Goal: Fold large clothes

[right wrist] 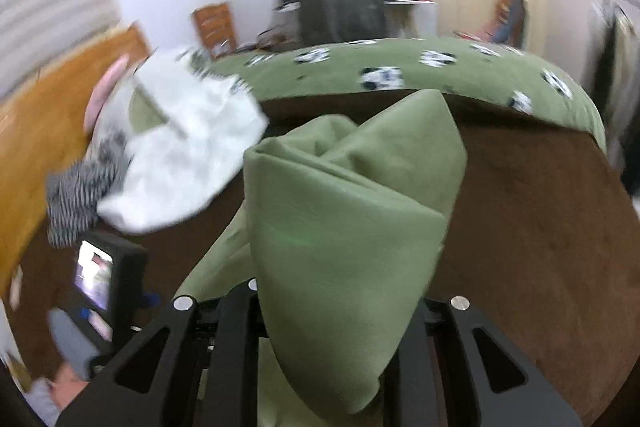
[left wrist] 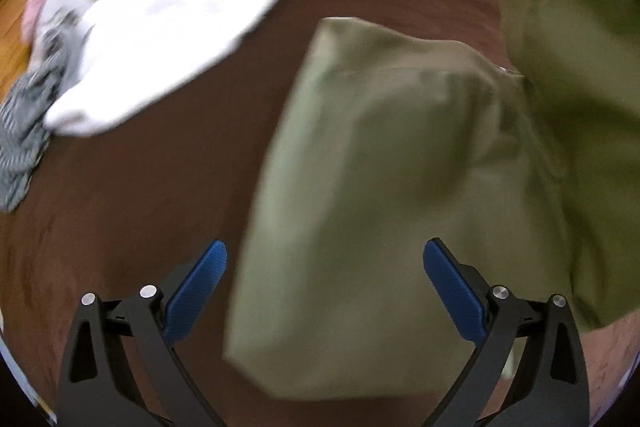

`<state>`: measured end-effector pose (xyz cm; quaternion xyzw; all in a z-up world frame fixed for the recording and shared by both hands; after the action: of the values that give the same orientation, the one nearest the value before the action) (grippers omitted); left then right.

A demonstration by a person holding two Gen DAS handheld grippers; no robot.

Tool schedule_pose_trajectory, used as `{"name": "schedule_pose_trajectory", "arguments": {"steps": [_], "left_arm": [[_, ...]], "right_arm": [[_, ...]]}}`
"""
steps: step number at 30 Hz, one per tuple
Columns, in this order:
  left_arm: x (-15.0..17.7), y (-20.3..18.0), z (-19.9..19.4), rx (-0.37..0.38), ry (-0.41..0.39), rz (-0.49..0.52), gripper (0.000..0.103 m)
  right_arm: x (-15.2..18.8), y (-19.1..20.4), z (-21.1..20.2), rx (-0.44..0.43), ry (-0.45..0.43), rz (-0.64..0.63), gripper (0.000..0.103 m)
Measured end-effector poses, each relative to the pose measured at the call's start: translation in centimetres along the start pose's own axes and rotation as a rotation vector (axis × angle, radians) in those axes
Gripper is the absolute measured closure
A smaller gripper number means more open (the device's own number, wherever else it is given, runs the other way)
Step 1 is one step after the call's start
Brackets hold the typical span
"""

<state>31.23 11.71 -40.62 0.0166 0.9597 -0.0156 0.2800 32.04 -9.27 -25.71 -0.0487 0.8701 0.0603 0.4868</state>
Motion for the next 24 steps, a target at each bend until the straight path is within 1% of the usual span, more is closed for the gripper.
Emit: {"name": "schedule_pose_trajectory", "arguments": {"steps": [2, 4, 5, 7, 9, 11, 14, 15, 16, 20, 24], "left_arm": [[0.6, 1.8, -0.8, -0.027, -0.010, -0.018, 0.006], [1.4, 4.0, -1.7, -0.051, -0.012, -0.044, 0.006], [1.5, 4.4, -1.8, -0.061, -0.012, -0.051, 0.006], [2.6, 6.5, -2.2, -0.094, -0.013, -0.064, 0.006], [3.8, 8.6, -2.5, -0.124, -0.004, -0.091, 0.007], [5.0, 10.7, -2.8, -0.149, 0.002, -0.138, 0.006], [6.3, 12.8, -3.2, -0.183, 0.004, -0.195, 0.007], [6.9, 13.7, -3.4, -0.196, 0.006, -0.218, 0.007], [7.5, 14.4, -3.6, -0.206, 0.010, -0.236, 0.007], [9.5, 16.1, -4.1, -0.229, 0.024, -0.294, 0.007], [11.5, 17.4, -5.0, -0.246, 0.031, -0.324, 0.007]], "right_arm": [[1.1, 2.9, 1.2, -0.029, 0.023, -0.051, 0.084], [2.9, 6.2, 2.7, -0.069, 0.063, -0.125, 0.084], [3.9, 7.6, 3.4, -0.085, 0.087, -0.158, 0.084], [6.5, 10.5, 5.3, -0.117, 0.154, -0.244, 0.083], [9.1, 12.4, 6.8, -0.149, 0.228, -0.279, 0.083], [11.0, 13.7, 7.6, -0.156, 0.271, -0.323, 0.082], [12.9, 15.0, 8.2, -0.156, 0.325, -0.366, 0.079], [13.5, 15.1, 8.4, -0.152, 0.338, -0.372, 0.077], [14.0, 15.4, 8.4, -0.149, 0.346, -0.375, 0.072], [16.1, 15.7, 9.5, -0.110, 0.402, -0.403, 0.069], [17.0, 15.9, 10.1, -0.069, 0.438, -0.405, 0.065]]}}
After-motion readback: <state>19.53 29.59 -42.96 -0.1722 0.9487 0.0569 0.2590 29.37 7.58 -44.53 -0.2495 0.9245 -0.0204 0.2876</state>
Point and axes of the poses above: each gripper's, at about its wrist camera, not at the fingertips, and z roughly the way its jaws point, y to its left, x to its underside, the point moved 9 cm from there along z, roughly the way its jaws point, and after that the axes turned 12 degrees about -y, right-handed, at the moved point
